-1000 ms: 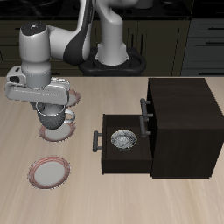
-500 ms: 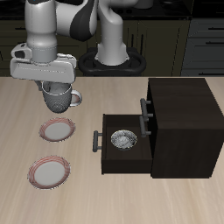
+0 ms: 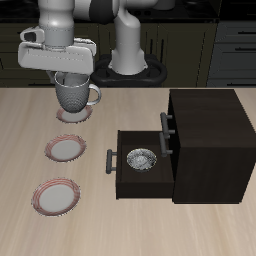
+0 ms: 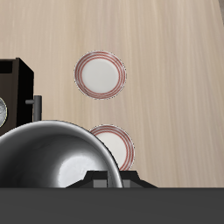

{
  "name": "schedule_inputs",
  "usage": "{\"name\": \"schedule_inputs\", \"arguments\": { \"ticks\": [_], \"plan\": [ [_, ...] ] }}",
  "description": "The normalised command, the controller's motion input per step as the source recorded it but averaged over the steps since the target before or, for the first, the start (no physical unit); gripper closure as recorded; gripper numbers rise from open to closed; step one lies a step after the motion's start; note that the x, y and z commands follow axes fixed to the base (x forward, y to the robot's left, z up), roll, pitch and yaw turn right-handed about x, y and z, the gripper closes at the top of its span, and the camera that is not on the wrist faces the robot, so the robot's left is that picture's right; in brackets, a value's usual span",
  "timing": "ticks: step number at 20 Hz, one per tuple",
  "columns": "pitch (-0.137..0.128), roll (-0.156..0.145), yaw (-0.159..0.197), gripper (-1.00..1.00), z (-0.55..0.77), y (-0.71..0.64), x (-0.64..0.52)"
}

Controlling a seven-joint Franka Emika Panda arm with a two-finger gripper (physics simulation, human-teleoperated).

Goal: Place the porcelain mug on top of the cabinet

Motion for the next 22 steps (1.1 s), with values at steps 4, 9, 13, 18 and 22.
{"name": "schedule_inputs", "arguments": {
  "ticks": [4,9,13,18,22],
  "plan": [
    [-0.064,0.023,0.012,1.0,0.45,0.41,-0.13],
    [-0.02,0.017,-0.008,1.0,0.29,0.43,-0.02],
    [-0.024,0.034,0.016,1.0,0.2,0.69,0.02],
    [-0.009,0.044,0.002,1.0,0.11,0.45,0.01],
    [-0.014,0.019,-0.021,1.0,0.23,0.5,0.08]
  ]
}}
